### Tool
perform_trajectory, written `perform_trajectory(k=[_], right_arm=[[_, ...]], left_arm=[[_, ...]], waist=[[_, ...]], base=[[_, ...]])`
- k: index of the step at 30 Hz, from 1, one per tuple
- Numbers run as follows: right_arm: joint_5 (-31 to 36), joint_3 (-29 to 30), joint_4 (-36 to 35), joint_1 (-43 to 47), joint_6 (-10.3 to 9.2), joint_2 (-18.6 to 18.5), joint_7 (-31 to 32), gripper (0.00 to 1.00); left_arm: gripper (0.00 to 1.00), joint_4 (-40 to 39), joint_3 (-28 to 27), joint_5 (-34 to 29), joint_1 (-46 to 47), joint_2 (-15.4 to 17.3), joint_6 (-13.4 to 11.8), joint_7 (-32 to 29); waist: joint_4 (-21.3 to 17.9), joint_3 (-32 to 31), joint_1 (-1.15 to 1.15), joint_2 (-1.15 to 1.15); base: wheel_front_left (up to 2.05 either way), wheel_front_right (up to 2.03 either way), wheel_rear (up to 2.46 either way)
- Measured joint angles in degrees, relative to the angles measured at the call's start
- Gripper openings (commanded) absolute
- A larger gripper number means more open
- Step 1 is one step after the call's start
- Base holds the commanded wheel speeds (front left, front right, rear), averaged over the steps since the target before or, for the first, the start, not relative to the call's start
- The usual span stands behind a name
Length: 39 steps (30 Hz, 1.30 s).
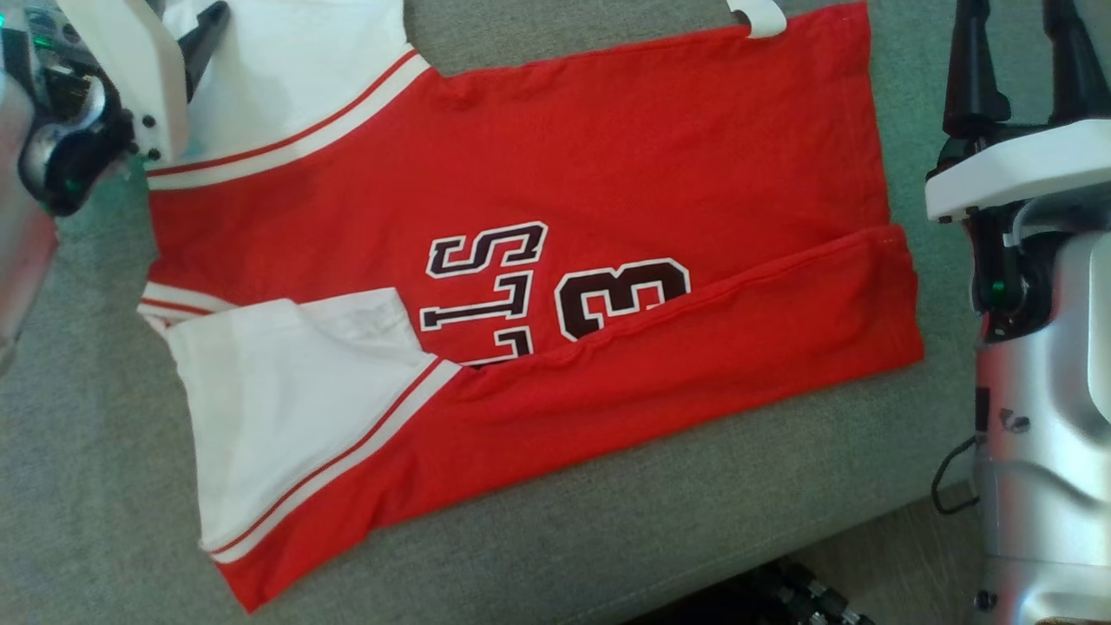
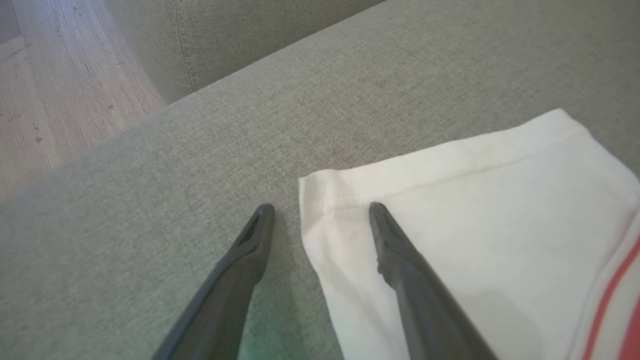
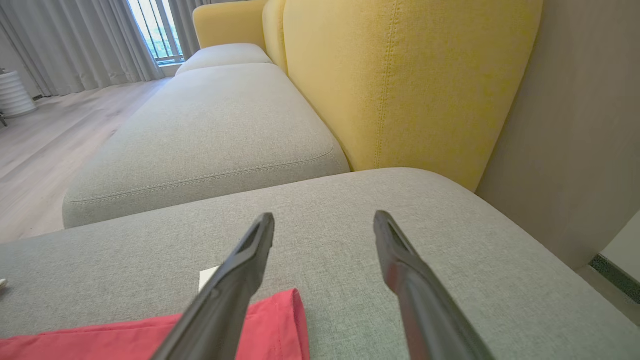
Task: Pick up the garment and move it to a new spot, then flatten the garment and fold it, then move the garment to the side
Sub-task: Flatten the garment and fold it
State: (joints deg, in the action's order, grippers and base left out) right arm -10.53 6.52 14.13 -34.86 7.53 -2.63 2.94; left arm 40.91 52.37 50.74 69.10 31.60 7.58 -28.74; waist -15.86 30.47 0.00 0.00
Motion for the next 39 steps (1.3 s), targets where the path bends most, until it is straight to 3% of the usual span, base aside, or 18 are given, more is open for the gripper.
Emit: perform_trajectory(k=[4, 8, 9, 10, 11, 15, 26, 31, 39], right_arm=[[0.02, 0.21, 0.31, -0.08, 0.00, 0.00, -0.01, 1.00], [0.57, 0.81, 0.33, -0.29, 0.00, 0.00, 0.01, 1.00], [0.63, 0.87, 0.30, -0.46, 0.00, 0.00, 0.01, 1.00], [0.65, 0.92, 0.26, -0.70, 0.00, 0.00, 0.02, 1.00], [0.89, 1.16, 0.19, -0.99, 0.00, 0.00, 0.02, 1.00], [2.16, 1.67, 0.03, -1.15, 0.00, 0.00, 0.52, 1.00], [7.17, 1.85, 3.31, -1.27, 0.00, -1.13, 5.67, 1.00], [7.19, 1.12, 8.03, -1.31, 0.00, -5.83, 8.75, 1.00], [7.67, 1.86, 16.56, -1.65, 0.00, -9.66, 13.97, 1.00]], left_arm=[[1.00, 1.03, 2.18, 2.07, 1.82, 0.52, 0.00, -1.21], [1.00, 1.38, 3.22, 7.93, 2.70, 0.54, 0.00, -5.42], [0.15, 1.23, 3.42, 8.89, 2.93, 0.64, 0.00, -6.01], [0.15, 1.03, 3.67, 9.65, 3.08, 0.76, 0.00, -6.43], [0.00, 0.70, 4.04, 10.29, 3.13, 0.78, 0.00, -6.50], [0.00, -0.37, 5.31, 11.36, 2.55, 0.48, 0.00, -2.55], [0.00, -4.20, 7.51, 5.82, 0.71, -2.21, 0.00, 20.36], [0.00, -9.01, 8.86, 3.71, -1.28, -2.97, -0.02, 24.92], [0.00, -17.84, 11.06, 1.92, -5.12, -2.61, -1.90, 26.21]], waist=[[-0.48, 0.29, 0.00, 0.00], [-0.58, 0.23, -0.01, 0.00], [-0.53, 0.24, -0.01, 0.00], [-0.44, 0.23, -0.01, 0.00], [-0.30, 0.20, -0.01, 0.00], [0.83, -0.42, 0.00, 0.00], [6.45, -5.34, -0.01, 0.00], [9.81, -7.49, -0.01, 0.00], [13.97, -9.21, -0.01, 0.00]], base=[[0.00, 0.00, 0.00], [0.00, 0.00, 0.00], [0.00, 0.00, 0.00], [0.00, 0.00, 0.00], [0.00, 0.00, 0.00], [0.00, 0.00, 0.00], [0.00, 0.00, 0.00], [0.00, 0.00, 0.00], [0.00, 0.00, 0.00]])
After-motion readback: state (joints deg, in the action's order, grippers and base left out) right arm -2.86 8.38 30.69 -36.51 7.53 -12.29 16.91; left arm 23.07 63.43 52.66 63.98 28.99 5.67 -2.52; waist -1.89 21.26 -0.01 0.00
